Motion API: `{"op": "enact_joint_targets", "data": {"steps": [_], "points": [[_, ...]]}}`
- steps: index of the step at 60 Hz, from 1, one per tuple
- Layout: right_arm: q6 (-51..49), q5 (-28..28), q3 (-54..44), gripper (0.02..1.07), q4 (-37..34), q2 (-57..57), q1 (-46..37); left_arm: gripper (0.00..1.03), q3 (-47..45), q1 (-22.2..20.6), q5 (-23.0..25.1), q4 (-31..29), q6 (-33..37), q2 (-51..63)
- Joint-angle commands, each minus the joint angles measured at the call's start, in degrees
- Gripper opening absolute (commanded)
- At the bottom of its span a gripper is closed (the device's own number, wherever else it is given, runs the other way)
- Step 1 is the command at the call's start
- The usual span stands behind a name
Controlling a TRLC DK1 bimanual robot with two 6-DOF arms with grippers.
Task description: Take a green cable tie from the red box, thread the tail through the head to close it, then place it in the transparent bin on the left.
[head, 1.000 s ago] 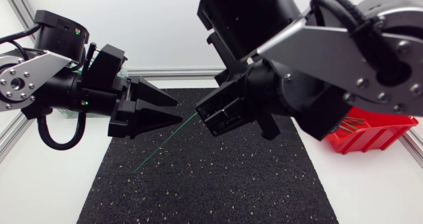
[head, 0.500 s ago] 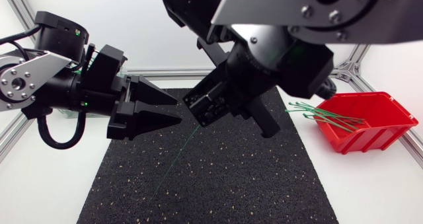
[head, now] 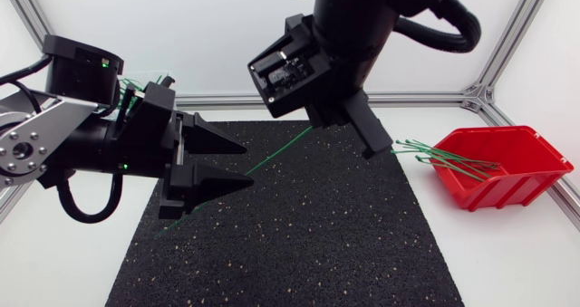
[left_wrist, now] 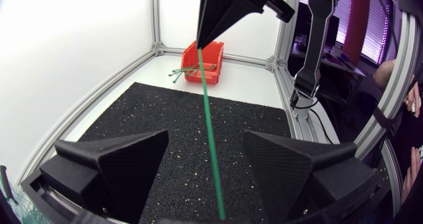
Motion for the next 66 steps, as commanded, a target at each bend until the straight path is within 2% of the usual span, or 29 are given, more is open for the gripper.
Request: {"op": "enact_joint_targets", "data": {"steps": [1,12,25,41,48,66], "points": [[0.5,-0.5,0.7,0.08,-1.3,2.3,-1.4,0.79,-1.4,-1.0,-0.6,0.9,1.1,-1.3],[2.0,-3.6,-2.0,0.08,-0.7,1.4,-2.6,0.79,-2.3,-1.9,-3.0,3.5,0.6,-1.4],[3.8,-5.0,-8.3,0.08,2.7,-0.2,-3.0,0.79,-3.6,-5.9,-9.2,7.5,0.4,-1.3],[5.2,-5.0,-9.6,0.08,4.1,-0.9,-3.1,0.79,-7.9,-13.7,-21.9,15.8,0.3,-1.0],[5.8,-5.1,-9.2,0.08,4.2,-1.4,-2.7,0.79,-8.5,-15.0,-24.6,18.5,-0.4,0.2],[6.6,-6.9,-9.6,0.08,4.3,-3.1,-2.2,0.76,-7.7,-15.7,-26.6,23.2,-3.0,3.7]]}}
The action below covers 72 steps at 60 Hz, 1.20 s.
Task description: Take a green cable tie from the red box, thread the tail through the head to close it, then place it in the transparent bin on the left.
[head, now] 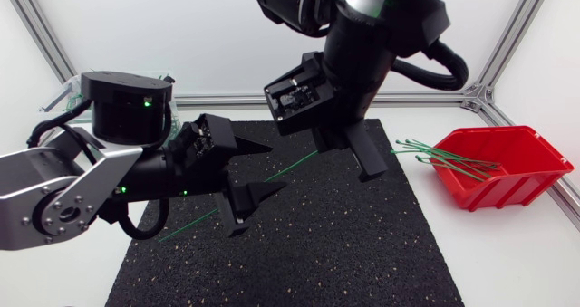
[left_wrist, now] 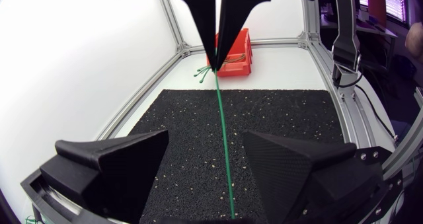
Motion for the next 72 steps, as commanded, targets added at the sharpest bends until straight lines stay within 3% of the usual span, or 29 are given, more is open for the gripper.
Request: {"op": "enact_joint_targets", "data": {"steps": [1,21,30,42,51,54,61,72], "points": [[1.3,-0.7,-0.4,0.08,0.3,-1.2,0.6,0.75,-0.4,-0.7,-0.4,1.3,-1.1,1.8],[1.3,-1.1,-3.2,0.08,2.5,-1.9,0.2,0.59,-0.6,-0.8,-1.6,3.4,-2.3,2.5],[1.3,-1.1,-3.4,0.08,2.6,-2.0,-0.2,0.42,-0.9,-0.8,-1.6,3.9,-2.4,2.6],[1.3,-1.5,-3.7,0.08,2.8,-2.4,-0.3,0.06,-1.4,-1.0,-1.5,4.5,-2.4,2.4],[1.0,-2.0,-4.7,0.08,4.5,-3.1,-0.9,0.04,-1.2,-1.0,-0.5,2.5,-2.8,2.4],[0.9,-2.1,-4.9,0.16,4.8,-3.3,-1.1,0.04,-1.0,-0.7,0.6,1.3,-2.9,2.4],[0.6,-2.7,-6.5,0.45,6.4,-4.8,-1.9,0.04,-0.6,0.9,4.9,-1.0,-4.1,2.0],[0.1,-6.3,-8.8,0.69,9.0,-7.8,-4.2,0.04,0.0,3.4,10.1,-3.6,-5.1,1.5]]}}
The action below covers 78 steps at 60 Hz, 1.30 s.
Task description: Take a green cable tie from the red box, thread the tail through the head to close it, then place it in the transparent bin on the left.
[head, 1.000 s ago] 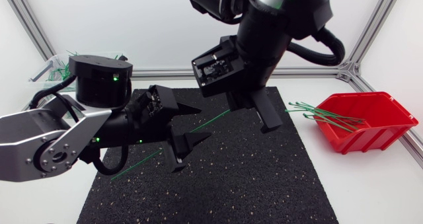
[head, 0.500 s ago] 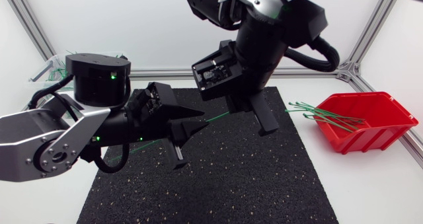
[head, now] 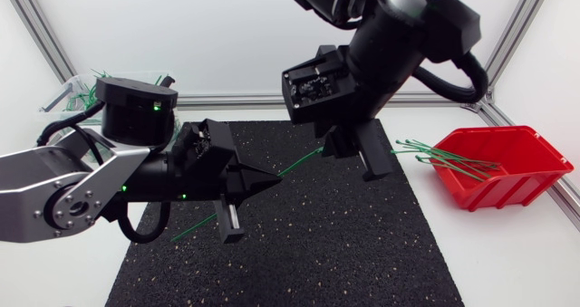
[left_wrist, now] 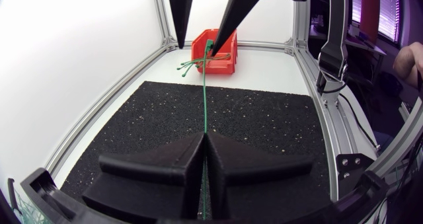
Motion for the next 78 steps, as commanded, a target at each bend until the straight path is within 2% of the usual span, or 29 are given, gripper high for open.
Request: {"op": "enact_joint_targets", "data": {"steps": [1,7,10,21,27,42,49,68,75,78], "points": [[-0.6,-1.9,-2.1,0.73,0.8,-2.4,-1.4,0.04,0.5,2.1,3.8,-1.6,-1.7,-0.1],[-1.4,-6.4,-3.2,0.94,1.3,-4.8,-4.9,0.04,2.6,5.4,10.5,-5.5,-1.9,0.8],[-2.0,-9.4,-4.5,0.98,2.1,-6.7,-7.5,0.04,3.0,5.9,11.8,-6.2,-2.0,1.2],[-3.0,-19.3,-9.0,1.01,4.8,-10.5,-17.1,0.04,5.6,6.6,15.5,-9.0,-3.9,2.8],[-3.5,-24.7,-12.9,1.01,6.6,-12.4,-22.9,0.04,9.4,8.2,19.6,-12.5,-7.5,4.0],[-2.5,-32.4,-19.0,1.02,9.7,-14.4,-30.9,0.04,16.2,12.2,27.0,-16.9,-17.9,4.6],[-2.2,-35.5,-20.8,1.02,9.7,-15.6,-32.9,0.04,18.2,12.2,28.6,-18.0,-21.5,5.3],[-2.4,-35.6,-24.2,1.02,10.6,-17.9,-34.1,0.04,18.7,10.7,28.7,-19.4,-22.3,5.9],[-2.6,-35.6,-24.8,1.02,10.7,-18.6,-34.1,0.04,18.4,9.9,26.6,-19.5,-22.0,5.7],[-2.6,-35.6,-24.9,1.02,10.7,-19.0,-34.1,0.11,18.2,9.7,25.6,-19.5,-21.4,5.5]]}}
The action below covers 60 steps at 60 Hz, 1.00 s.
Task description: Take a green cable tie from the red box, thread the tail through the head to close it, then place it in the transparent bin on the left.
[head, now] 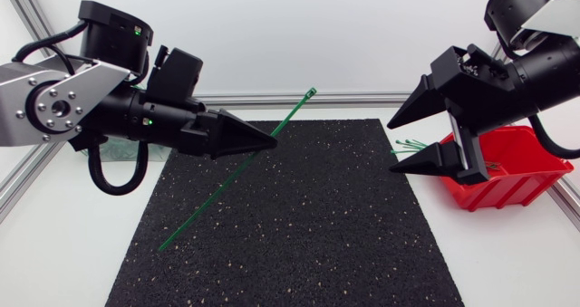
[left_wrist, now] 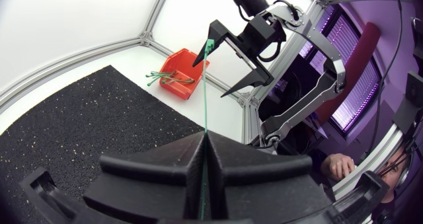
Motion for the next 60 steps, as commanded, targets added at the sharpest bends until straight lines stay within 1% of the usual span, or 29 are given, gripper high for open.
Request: {"op": "enact_joint_targets", "data": {"steps": [1,2,3,4,6,8,9,10,11,12,13,15,18,20,22,26,31,37,41,49,60], "points": [[0.0,-0.6,-1.5,1.02,0.0,-1.3,-0.4,0.16,0.8,-0.8,-1.6,-0.4,0.1,0.2],[-0.1,-0.6,-1.6,1.02,0.0,-1.4,-0.4,0.17,0.7,-0.9,-2.0,-0.4,0.2,0.0],[-0.2,-0.6,-1.7,1.02,0.0,-1.6,-0.4,0.21,0.2,-1.8,-4.3,-0.4,1.1,-0.6],[-0.3,-0.6,-1.9,1.02,0.0,-1.7,-0.4,0.23,-0.1,-2.3,-5.1,-0.4,1.4,-1.0],[-0.5,-0.6,-2.2,1.02,0.0,-1.9,-0.4,0.29,-1.2,-4.1,-8.8,-0.4,3.0,-2.5],[-0.6,-0.5,-2.5,1.02,0.0,-2.0,-0.4,0.36,-2.4,-6.8,-13.8,-0.4,4.8,-4.0],[-0.7,-0.5,-2.6,1.02,0.0,-2.1,-0.4,0.38,-2.7,-7.6,-15.2,-0.4,5.1,-4.3],[-0.7,-0.4,-2.7,1.02,0.1,-2.2,-0.4,0.43,-3.4,-9.5,-18.8,-0.3,6.0,-5.0],[-0.8,-0.3,-2.7,1.02,0.1,-2.2,-0.4,0.44,-3.4,-9.8,-19.3,-0.3,6.1,-5.1],[-0.8,-0.3,-2.8,1.02,0.2,-2.3,-0.5,0.51,-4.0,-11.6,-22.7,-0.4,6.9,-5.3],[-0.9,-0.2,-3.0,1.02,0.3,-2.4,-0.5,0.55,-4.3,-12.7,-24.8,-0.4,7.6,-5.5],[-1.0,-0.1,-3.2,1.02,0.4,-2.6,-0.5,0.59,-4.9,-13.6,-27.6,-0.1,8.2,-5.8],[-1.2,-0.1,-3.4,1.02,0.6,-2.8,-0.6,0.62,-5.1,-14.5,-30.5,-0.1,9.0,-5.8],[-1.2,0.0,-3.4,1.02,0.6,-3.0,-0.7,0.62,-5.2,-14.4,-31.3,0.0,9.3,-5.8],[-1.3,0.0,-3.6,1.02,0.6,-3.2,-0.9,0.64,-5.3,-14.3,-33.0,0.0,10.0,-5.8],[-1.8,0.0,-4.2,1.02,0.7,-3.5,-1.3,0.65,-5.6,-14.2,-34.7,0.1,11.2,-6.5],[-2.6,0.0,-4.7,1.02,0.8,-3.8,-2.4,0.65,-5.8,-13.6,-36.1,0.1,12.5,-6.6],[-4.2,-0.1,-5.4,1.02,0.9,-3.9,-4.1,0.65,-6.2,-12.5,-36.8,-0.1,14.1,-6.1],[-4.4,0.3,-6.8,1.02,2.1,-4.4,-4.6,0.65,-6.5,-12.4,-37.6,0.0,15.1,-4.7],[-6.2,1.2,-8.7,1.02,3.2,-4.9,-5.2,0.66,-7.5,-14.4,-40.3,1.4,16.5,-1.6],[-7.7,3.7,-13.3,1.02,7.1,-4.9,-5.1,0.69,-7.0,-14.7,-42.6,3.5,17.2,3.6]]}}
